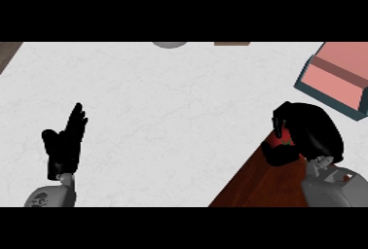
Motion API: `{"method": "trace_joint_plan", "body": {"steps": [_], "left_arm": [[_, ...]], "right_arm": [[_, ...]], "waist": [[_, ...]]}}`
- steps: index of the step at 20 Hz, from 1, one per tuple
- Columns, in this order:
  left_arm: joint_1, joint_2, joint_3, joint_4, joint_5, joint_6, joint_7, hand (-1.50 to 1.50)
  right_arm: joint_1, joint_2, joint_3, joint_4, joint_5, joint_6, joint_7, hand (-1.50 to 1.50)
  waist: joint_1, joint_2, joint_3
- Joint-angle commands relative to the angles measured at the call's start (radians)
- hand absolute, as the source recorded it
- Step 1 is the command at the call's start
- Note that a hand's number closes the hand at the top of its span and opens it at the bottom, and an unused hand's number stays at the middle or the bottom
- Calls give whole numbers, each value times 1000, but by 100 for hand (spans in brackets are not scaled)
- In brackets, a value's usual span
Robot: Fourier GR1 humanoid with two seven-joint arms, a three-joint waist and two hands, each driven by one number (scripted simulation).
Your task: Pick the tomato from the tray and place it in the cardboard box
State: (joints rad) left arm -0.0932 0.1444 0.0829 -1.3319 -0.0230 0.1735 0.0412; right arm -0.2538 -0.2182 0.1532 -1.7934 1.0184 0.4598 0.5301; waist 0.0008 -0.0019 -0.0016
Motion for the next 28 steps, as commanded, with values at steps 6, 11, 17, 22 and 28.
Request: {"method": "trace_joint_plan", "body": {"steps": [6, 11, 17, 22, 28], "left_arm": [[8, -15, 17, 35, 1, 13, -41, 0], [17, -20, -7, 18, -16, 2, -32, 0], [-28, -1, 22, 53, -7, -1, -10, 0], [20, -8, 0, -36, -8, -10, 36, 0], [-5, 4, 11, -11, 4, -37, 12, 0]], "right_arm": [[-158, 31, -107, -380, -69, 206, 205, 150], [-278, -46, -261, -296, -116, 235, 187, 150], [-367, -220, -438, -140, -160, 188, 48, 150], [-369, -256, -479, 23, -157, 62, -54, 150], [-448, -319, -526, 377, -146, -126, -235, 150]], "waist": [[-10, -3, 0], [0, 1, 1], [0, 5, 1], [6, 2, 2], [13, 6, 2]]}}
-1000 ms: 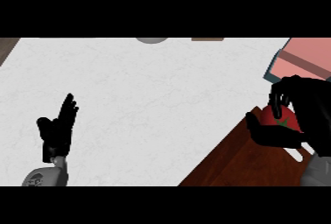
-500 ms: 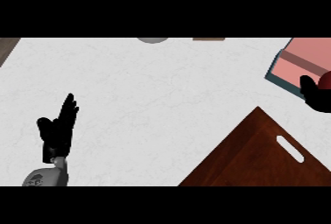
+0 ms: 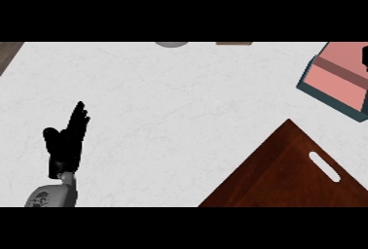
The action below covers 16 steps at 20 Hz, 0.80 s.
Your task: Pick the tomato from the tray and place it in the cardboard box
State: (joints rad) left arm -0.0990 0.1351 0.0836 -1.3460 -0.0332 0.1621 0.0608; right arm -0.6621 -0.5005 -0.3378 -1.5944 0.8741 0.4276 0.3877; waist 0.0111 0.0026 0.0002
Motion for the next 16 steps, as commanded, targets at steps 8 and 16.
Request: {"method": "trace_joint_plan", "body": {"steps": [8, 16], "left_arm": [[10, 14, 4, 7, 6, -34, -26, 0], [-37, -26, -9, 38, -11, 3, -32, 0]], "right_arm": [[-152, -75, -44, 669, 43, -354, -335, 150], [-251, -141, -101, 1070, 80, -492, -400, -150]], "waist": [[19, 6, 1], [37, 16, 2]]}}
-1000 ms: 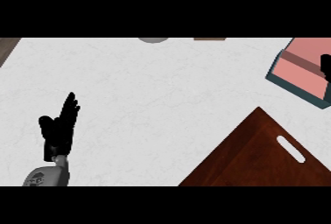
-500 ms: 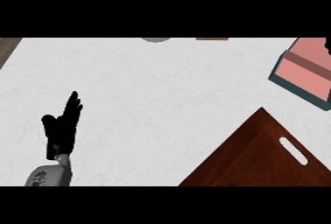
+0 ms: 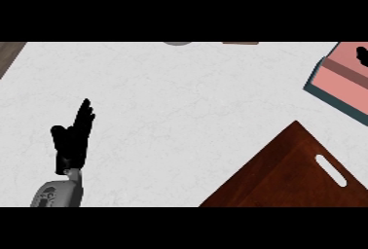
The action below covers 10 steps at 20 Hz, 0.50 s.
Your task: Pick the tomato from the tray and place it in the cardboard box
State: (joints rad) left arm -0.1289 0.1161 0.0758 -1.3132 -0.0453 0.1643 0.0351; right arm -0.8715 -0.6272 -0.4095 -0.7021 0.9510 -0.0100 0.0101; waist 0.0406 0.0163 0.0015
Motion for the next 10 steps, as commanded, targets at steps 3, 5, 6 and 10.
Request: {"method": "trace_joint_plan", "body": {"steps": [3, 5, 6, 10], "left_arm": [[12, 5, -2, 1, 5, -21, -33, 0], [26, 5, 3, -28, 13, -17, -6, 0], [-12, 3, -2, 2, 5, -14, 17, 0], [-1, 2, 8, -5, 3, 0, 0, 0]], "right_arm": [[-72, -49, -94, 264, -75, 0, -108, -150], [-34, -34, -125, 297, -111, -50, -197, -150], [-41, -32, -136, 307, -129, -48, -234, -150], [-64, -19, -219, 316, -237, -22, -370, -150]], "waist": [[22, 9, 2], [10, 3, 2], [2, 3, 2], [-1, 2, 2]]}}
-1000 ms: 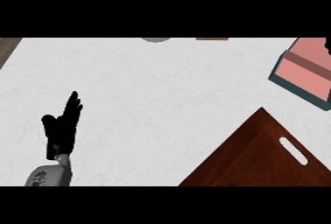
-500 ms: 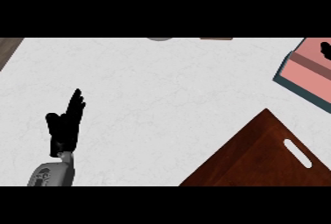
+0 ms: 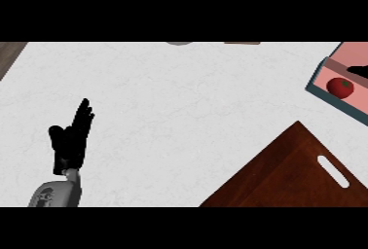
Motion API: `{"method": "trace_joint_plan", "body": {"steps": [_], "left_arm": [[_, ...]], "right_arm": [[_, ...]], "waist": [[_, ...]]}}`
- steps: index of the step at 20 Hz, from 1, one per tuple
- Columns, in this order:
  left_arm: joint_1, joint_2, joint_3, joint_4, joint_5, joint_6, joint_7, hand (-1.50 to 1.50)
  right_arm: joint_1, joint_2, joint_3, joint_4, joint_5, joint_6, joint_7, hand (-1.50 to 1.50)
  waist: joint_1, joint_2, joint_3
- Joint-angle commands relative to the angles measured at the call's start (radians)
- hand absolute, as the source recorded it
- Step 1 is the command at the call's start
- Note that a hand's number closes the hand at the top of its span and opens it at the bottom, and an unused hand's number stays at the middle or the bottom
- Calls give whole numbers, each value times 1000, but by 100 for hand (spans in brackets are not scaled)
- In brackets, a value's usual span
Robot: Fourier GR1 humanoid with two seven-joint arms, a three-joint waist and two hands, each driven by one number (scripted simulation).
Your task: Pick the tomato from the tray and place it in the cardboard box
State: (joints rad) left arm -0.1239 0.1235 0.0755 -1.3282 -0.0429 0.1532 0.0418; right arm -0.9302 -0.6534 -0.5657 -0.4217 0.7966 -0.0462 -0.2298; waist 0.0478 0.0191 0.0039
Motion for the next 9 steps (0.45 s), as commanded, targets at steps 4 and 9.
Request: {"method": "trace_joint_plan", "body": {"steps": [4, 9], "left_arm": [[-5, 3, 18, 44, 5, -2, -31, 0], [-5, -16, 9, 72, -17, 24, -51, 0]], "right_arm": [[-34, -23, -178, 67, -217, 114, -174, -150], [-7, -135, -283, 134, -317, 181, -191, -150]], "waist": [[-22, -5, -1], [-20, -1, -1]]}}
